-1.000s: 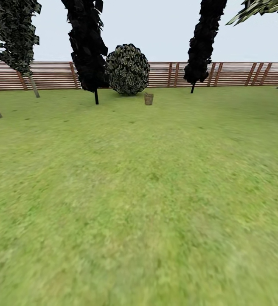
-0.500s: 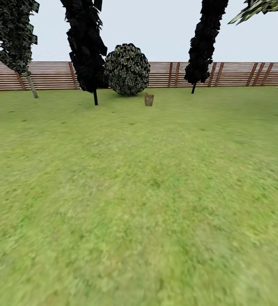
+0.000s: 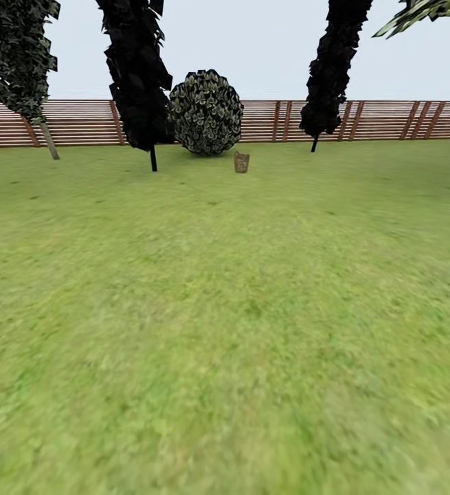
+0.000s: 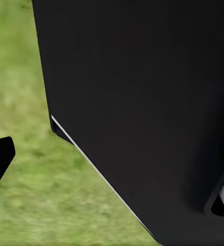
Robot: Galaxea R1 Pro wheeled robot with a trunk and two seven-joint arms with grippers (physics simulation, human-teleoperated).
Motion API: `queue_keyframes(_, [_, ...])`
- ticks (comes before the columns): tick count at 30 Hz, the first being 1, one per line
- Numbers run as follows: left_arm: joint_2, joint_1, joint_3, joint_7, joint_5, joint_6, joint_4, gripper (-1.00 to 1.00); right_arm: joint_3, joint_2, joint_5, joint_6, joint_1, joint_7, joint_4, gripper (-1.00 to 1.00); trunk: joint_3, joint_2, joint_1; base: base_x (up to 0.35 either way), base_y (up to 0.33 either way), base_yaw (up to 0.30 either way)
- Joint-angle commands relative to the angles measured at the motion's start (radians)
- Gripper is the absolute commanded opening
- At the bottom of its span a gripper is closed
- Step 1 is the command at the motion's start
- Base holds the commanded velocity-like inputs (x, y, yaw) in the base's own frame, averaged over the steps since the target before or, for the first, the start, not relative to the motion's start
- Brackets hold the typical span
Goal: Take the three Easter eggs out of the wicker basket on the lawn in the garden, then place them on the lawn next to a single tree (choose any tree) so that all three eggs are next to the same tree and none are left in the basket.
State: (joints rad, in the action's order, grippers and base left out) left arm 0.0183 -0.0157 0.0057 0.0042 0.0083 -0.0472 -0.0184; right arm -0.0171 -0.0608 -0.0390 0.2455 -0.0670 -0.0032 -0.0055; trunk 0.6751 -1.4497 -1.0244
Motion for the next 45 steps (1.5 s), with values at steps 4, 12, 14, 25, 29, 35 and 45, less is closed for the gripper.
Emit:
queue_keyframes(4, [0.0, 0.0, 0.0, 0.001, 0.002, -0.001, -0.002, 1.0, -0.001, 0.0, -0.005, 0.003, -0.001, 0.0, 0.001, 1.0, 0.001, 0.0, -0.001, 0.335, 0.0, 0.0])
queue_keyframes(12, [0.0, 0.0, 0.0, 0.002, 0.001, -0.001, -0.002, 1.0, -0.002, -0.001, -0.006, 0.003, -0.001, 0.0, 0.001, 1.0, 0.001, 0.0, -0.001, 0.335, 0.0, 0.0])
queue_keyframes(14, [0.0, -0.001, 0.0, 0.002, 0.001, -0.001, -0.002, 1.0, -0.002, -0.001, -0.006, 0.003, -0.001, 0.0, 0.001, 1.0, 0.001, 0.0, -0.001, 0.335, 0.0, 0.0])
queue_keyframes(25, [0.001, 0.0, 0.0, 0.001, 0.001, -0.002, -0.002, 1.0, 0.0, -0.001, -0.005, 0.003, -0.001, -0.001, 0.0, 1.0, 0.001, 0.0, -0.001, 0.335, 0.0, 0.0])
queue_keyframes(29, [0.001, -0.001, 0.0, 0.002, 0.001, -0.001, -0.002, 1.0, 0.0, -0.001, -0.005, 0.003, -0.001, -0.001, -0.001, 1.0, 0.001, 0.0, -0.001, 0.335, 0.0, 0.0])
queue_keyframes(35, [0.0, 0.0, 0.0, 0.002, 0.001, -0.001, -0.002, 1.0, 0.0, 0.0, -0.004, 0.003, -0.001, 0.0, -0.001, 1.0, 0.001, 0.0, -0.001, 0.335, 0.0, 0.0])
queue_keyframes(45, [0.002, 0.0, 0.0, 0.002, 0.001, -0.001, -0.002, 1.0, 0.002, 0.001, 0.001, 0.003, -0.001, 0.0, -0.001, 1.0, 0.001, 0.0, -0.001, 0.335, 0.0, 0.0])
